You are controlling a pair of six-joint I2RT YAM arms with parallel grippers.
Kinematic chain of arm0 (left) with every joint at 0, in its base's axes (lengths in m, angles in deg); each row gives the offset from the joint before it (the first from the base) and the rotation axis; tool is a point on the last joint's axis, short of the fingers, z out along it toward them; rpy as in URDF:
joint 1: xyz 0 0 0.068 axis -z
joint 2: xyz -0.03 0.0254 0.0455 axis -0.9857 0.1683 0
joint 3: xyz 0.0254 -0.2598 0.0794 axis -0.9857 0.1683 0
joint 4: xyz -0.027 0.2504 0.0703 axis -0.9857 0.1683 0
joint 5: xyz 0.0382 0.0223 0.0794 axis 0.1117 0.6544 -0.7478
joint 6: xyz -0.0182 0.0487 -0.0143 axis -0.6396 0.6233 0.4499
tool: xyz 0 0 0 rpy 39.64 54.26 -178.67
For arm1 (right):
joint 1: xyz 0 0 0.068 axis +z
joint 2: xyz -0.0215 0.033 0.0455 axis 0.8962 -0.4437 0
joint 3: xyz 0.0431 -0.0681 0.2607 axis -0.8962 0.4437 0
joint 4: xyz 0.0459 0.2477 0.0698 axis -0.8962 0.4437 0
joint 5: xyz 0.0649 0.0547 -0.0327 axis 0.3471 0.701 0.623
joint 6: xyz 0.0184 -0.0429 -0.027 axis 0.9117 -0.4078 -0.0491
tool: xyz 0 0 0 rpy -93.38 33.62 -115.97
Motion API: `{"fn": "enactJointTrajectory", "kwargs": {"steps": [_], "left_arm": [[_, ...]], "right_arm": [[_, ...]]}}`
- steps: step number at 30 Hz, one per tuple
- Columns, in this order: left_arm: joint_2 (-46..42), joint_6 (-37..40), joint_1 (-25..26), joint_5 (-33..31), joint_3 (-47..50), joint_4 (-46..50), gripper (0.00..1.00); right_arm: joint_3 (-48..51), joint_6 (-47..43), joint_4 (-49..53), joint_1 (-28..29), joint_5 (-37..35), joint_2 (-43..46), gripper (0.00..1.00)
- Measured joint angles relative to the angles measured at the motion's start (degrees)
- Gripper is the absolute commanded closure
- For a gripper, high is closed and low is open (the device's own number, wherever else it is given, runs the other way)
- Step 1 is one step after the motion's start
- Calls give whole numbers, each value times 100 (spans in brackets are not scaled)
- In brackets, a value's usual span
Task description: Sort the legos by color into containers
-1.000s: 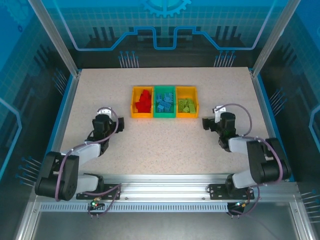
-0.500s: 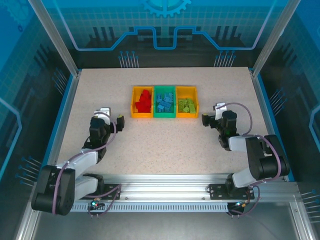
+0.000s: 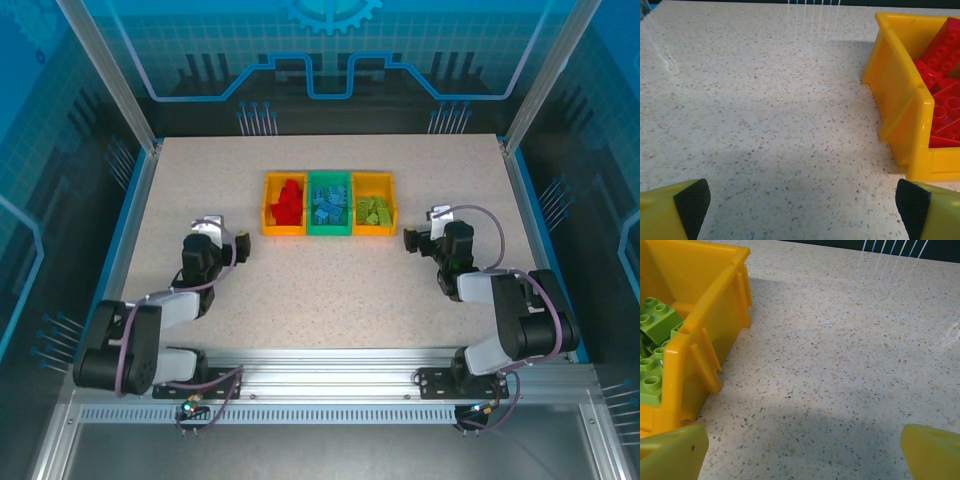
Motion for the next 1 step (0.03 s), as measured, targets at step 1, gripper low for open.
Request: {"fn": "enactJointTrajectory", "kwargs": {"steps": [1], "left_arm": [[101,0,0,28,-63,-42,1]], "right_arm": [[0,0,0,0,2,0,0]]}}
